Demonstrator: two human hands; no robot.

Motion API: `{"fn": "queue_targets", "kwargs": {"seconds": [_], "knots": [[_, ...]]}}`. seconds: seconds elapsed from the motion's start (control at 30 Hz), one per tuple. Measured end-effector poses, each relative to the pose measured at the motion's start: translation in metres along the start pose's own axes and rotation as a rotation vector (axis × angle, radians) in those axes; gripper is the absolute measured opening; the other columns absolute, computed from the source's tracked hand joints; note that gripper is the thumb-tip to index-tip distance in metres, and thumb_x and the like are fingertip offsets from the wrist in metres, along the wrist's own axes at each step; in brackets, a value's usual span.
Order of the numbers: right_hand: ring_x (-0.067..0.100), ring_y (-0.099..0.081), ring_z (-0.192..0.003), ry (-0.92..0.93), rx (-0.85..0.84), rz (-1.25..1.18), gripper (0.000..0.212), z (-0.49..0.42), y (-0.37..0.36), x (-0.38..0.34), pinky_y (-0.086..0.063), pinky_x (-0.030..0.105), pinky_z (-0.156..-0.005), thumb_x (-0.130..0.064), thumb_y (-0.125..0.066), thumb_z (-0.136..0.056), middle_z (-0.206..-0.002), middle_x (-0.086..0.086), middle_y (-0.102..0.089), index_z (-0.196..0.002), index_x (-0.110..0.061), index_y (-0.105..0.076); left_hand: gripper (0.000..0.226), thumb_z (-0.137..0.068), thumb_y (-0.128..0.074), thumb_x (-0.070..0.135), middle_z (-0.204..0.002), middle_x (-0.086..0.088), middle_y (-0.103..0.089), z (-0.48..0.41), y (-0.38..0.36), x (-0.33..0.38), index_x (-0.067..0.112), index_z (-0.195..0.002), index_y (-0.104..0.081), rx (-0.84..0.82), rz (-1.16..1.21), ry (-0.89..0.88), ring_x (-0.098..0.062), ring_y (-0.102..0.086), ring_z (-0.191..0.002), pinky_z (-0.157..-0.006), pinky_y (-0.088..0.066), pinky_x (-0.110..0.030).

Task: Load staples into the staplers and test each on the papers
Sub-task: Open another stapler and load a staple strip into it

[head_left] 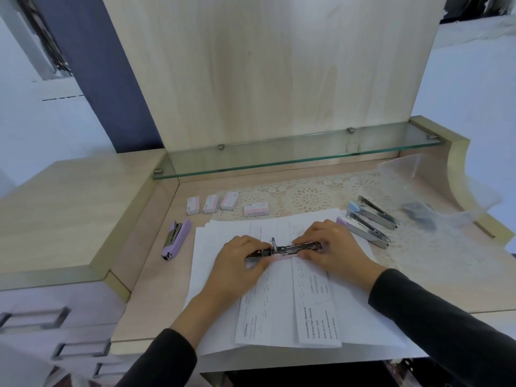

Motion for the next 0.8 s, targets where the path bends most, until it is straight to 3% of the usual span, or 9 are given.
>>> {"fn": "queue_targets", "kwargs": {"seconds": [0.1, 0.23, 0.33, 0.5, 0.67, 0.8], "knots": [[0.008, -0.05, -0.076, 0.001, 0.027, -0.049, 0.017, 0.002, -0.002, 0.002, -0.033, 0.013, -0.07, -0.021, -0.073, -0.073, -0.075, -0.013, -0.059, -0.09, -0.024, -0.073, 0.007, -0.081, -0.067, 0.019, -0.083, 0.004, -0.067, -0.011, 0.017, -0.007, 0.013, -0.083, -0.072, 0.069, 0.112, 0.063, -0.005, -0.06, -0.08, -0.072, -0.044, -0.007], [0.009, -0.052, -0.078, -0.017, 0.043, -0.088, 0.016, 0.001, -0.003, 0.004, -0.034, 0.012, -0.072, -0.02, -0.074, -0.072, -0.075, -0.011, -0.061, -0.087, -0.025, -0.074, 0.01, -0.083, -0.066, 0.017, -0.09, 0.003, -0.065, -0.037, 0.033, -0.025, 0.013, -0.091, -0.071, 0.095, -0.031, 0.163, 0.001, -0.056, -0.071, -0.069, -0.046, -0.014], [0.007, -0.052, -0.079, -0.023, 0.039, -0.116, 0.017, 0.0, -0.004, 0.006, -0.038, 0.018, -0.073, -0.021, -0.074, -0.072, -0.077, -0.01, -0.062, -0.088, -0.026, -0.074, 0.025, -0.083, -0.065, 0.025, -0.098, 0.001, -0.056, -0.064, 0.032, -0.042, 0.017, -0.107, -0.065, -0.025, -0.121, 0.33, -0.005, -0.052, -0.073, -0.067, -0.04, -0.015], [0.005, -0.051, -0.079, -0.028, 0.037, -0.137, 0.017, 0.0, -0.005, 0.009, -0.039, 0.022, -0.071, -0.022, -0.074, -0.072, -0.076, -0.014, -0.06, -0.088, -0.026, -0.073, 0.059, -0.079, -0.068, 0.038, -0.098, -0.003, -0.059, -0.104, 0.017, -0.05, 0.019, -0.13, -0.047, -0.3, -0.211, 0.448, -0.017, -0.053, -0.09, -0.078, -0.038, -0.025], [0.005, -0.052, -0.076, -0.028, 0.045, -0.136, 0.017, 0.0, -0.008, 0.012, -0.039, 0.023, -0.071, -0.022, -0.074, -0.072, -0.076, -0.014, -0.06, -0.088, -0.027, -0.073, 0.059, -0.073, -0.073, 0.04, -0.118, -0.01, -0.059, -0.109, 0.001, -0.05, 0.015, -0.123, -0.053, -0.335, -0.224, 0.462, -0.024, -0.054, -0.105, -0.081, -0.039, -0.027], [0.009, -0.055, -0.078, -0.034, 0.047, -0.158, 0.016, 0.0, -0.007, 0.013, -0.044, 0.028, -0.072, -0.023, -0.074, -0.071, -0.076, -0.012, -0.062, -0.086, -0.029, -0.073, 0.045, -0.072, -0.077, 0.03, -0.103, -0.009, -0.063, -0.104, -0.003, -0.054, 0.015, -0.111, -0.062, -0.193, -0.106, 0.525, -0.017, -0.053, -0.085, -0.066, -0.037, -0.023]]}}
Point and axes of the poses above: each hand's wrist, its own z-axis away from the middle knuckle, its own y-axis out of the back of the hand, x = y × z, the point moved 3 cm from there along -z, towards the middle knuckle
